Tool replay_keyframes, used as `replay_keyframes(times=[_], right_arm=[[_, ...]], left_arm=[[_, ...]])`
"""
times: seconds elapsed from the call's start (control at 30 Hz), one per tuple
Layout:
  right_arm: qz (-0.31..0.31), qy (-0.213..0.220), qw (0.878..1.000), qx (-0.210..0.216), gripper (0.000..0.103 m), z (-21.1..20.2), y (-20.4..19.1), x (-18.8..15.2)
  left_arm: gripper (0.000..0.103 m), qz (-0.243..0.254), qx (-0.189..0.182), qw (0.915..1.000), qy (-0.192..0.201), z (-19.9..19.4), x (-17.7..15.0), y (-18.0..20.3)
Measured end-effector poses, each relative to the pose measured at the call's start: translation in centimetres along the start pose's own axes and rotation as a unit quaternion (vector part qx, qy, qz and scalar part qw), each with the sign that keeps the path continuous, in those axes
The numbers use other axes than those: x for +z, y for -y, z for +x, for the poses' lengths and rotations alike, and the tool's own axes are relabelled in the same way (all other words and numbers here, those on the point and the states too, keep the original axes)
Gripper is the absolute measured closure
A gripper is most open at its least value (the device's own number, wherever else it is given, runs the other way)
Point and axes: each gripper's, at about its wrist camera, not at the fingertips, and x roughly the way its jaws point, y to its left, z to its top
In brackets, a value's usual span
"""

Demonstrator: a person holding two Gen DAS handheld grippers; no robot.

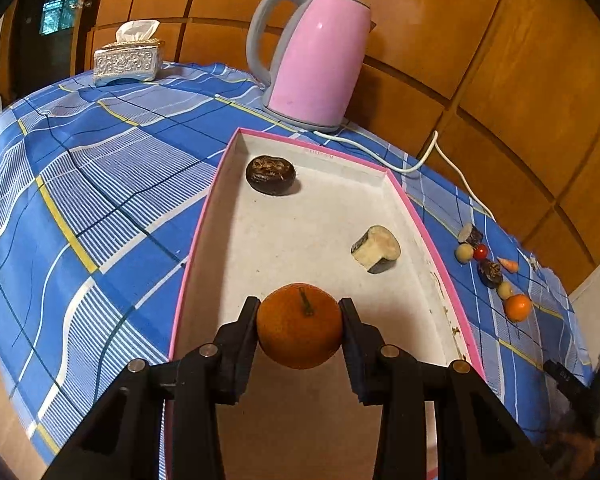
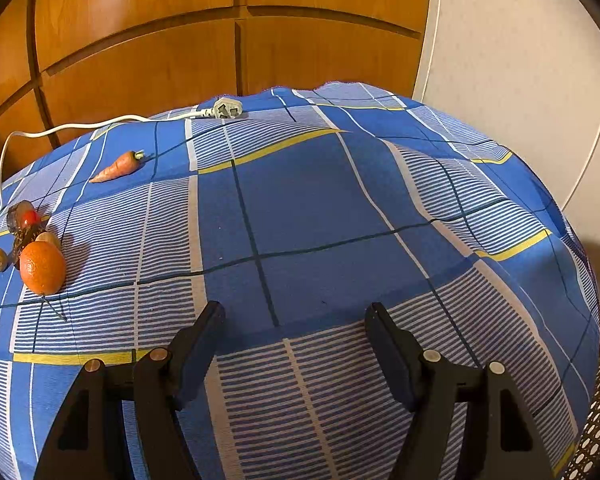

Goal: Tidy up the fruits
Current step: 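Carry the orange into the tray and open the left gripper, then reach the right gripper to the carrot and grasp it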

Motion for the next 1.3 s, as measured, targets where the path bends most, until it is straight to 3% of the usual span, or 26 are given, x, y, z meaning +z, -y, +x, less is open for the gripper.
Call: replay_keyframes(times=[0.07, 0.2, 0.47, 0.6, 0.83, 1.0, 1.2, 1.3], right_arm=[[0.000, 0.000, 1.000, 0.000, 0.030, 0.0, 0.0, 0.0], [0.000, 0.000, 1.000, 0.000, 0.030, 0.0, 0.0, 0.0], [-0.005, -0.009, 1.000, 0.002, 0.030, 0.2, 0.0, 0.4], [-0.013, -0.031, 0.999, 0.005, 0.032, 0.3, -0.2, 1.2], [-0.040, -0.023, 0.996, 0.070, 0.037, -1.2, -2.7, 3.1], [-0.036, -0.033, 0.990, 0.133, 0.048, -1.0, -5.0, 5.4], [0.038, -0.093, 0.964, 0.247, 0.050, 2.2, -7.6, 9.8], [0.070, -0.122, 0.953, 0.268, 0.050, 4.2, -8.8, 11.1]], left_arm=[[0.060, 0.003, 0.006, 1.0000, 0.002, 0.0, 0.0, 0.0], [0.036, 0.008, 0.011, 0.9998, 0.016, -0.6, -0.1, 0.2], [0.027, 0.023, 0.040, 0.9985, 0.029, -2.0, -1.2, 0.5], [0.027, 0.032, 0.036, 0.9984, 0.031, -3.1, -2.1, 0.5], [0.017, 0.016, 0.035, 0.9979, 0.052, -4.9, -2.2, -0.1], [0.015, -0.011, 0.046, 0.9981, 0.041, -5.3, -2.4, -1.5], [0.011, -0.006, 0.053, 0.9981, 0.030, -4.5, -2.7, -1.1], [0.011, 0.004, 0.056, 0.9980, 0.029, -4.3, -2.8, -0.7]])
